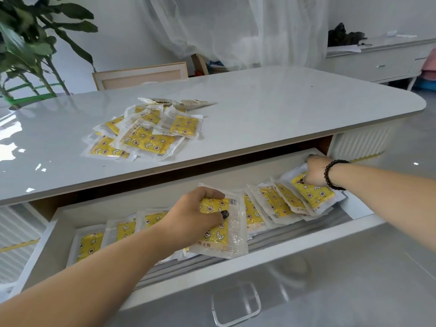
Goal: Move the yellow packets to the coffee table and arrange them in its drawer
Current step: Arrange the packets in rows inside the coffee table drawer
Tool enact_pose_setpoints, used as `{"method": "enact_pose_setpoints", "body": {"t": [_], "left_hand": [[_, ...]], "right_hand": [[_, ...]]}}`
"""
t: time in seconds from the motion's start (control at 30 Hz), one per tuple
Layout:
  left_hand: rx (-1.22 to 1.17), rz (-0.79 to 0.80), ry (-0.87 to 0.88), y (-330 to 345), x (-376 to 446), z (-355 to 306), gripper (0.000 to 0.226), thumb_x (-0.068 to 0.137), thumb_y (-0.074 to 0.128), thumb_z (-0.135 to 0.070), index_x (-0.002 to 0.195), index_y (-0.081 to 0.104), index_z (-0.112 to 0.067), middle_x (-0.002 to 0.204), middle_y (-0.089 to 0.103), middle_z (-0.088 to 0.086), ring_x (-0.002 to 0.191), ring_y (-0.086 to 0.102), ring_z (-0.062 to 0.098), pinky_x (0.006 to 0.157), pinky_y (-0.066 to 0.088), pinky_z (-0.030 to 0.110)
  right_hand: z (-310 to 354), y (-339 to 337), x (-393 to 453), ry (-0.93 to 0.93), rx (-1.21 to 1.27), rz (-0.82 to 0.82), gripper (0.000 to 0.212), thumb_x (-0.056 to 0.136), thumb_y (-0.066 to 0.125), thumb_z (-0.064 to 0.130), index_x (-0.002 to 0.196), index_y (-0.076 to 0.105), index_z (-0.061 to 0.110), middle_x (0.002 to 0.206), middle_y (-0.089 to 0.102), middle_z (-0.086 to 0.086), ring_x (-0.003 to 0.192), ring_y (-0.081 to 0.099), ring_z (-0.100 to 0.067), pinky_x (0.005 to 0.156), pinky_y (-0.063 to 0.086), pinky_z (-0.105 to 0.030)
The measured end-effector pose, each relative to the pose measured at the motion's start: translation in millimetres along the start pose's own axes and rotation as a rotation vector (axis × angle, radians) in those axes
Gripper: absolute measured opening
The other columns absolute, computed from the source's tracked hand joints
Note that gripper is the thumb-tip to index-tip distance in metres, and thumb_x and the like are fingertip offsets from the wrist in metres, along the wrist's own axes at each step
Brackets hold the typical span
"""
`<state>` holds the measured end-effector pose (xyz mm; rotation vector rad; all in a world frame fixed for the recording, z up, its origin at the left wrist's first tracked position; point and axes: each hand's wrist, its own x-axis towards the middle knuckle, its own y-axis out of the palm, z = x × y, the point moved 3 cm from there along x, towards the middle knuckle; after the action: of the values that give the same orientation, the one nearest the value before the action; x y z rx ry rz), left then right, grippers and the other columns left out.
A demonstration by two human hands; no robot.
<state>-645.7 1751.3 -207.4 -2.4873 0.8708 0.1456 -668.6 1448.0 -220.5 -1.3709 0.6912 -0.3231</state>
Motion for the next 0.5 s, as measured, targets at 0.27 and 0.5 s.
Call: {"method": "enact_pose_setpoints", "body": {"t": [0.27,0.5], "left_hand": [[0.027,0.004,-0.013,1,0,1,0.031,0.087,0.069,-0.015,0.11,0.059,-0.033,0.086,0.068,-0.001,0.054,0.063,0.005,0.051,0.048,0.017],[0.032,0.011,-0.028,1,-1,4,0.033,0.086,0.069,-0.013,0.111,0.06,-0.032,0.093,0.069,0.001,0.057,0.066,0.008,0.053,0.051,0.02]], "right_hand": [[21,-14,-20,-0.155,-0.274,-0.113,0.005,0.083,0.059,0.014,0.085,0.057,0.01,0.085,0.057,-0.004,0.07,0.056,-0.018,0.055,0.046,-0.024],[4,9,-20,-0.227,-0.223,0.315,0.1,0.069,0.082,0.028,0.15,0.024,0.019,0.146,0.038,-0.002,0.125,0.047,-0.022,0.099,0.048,-0.032]]}}
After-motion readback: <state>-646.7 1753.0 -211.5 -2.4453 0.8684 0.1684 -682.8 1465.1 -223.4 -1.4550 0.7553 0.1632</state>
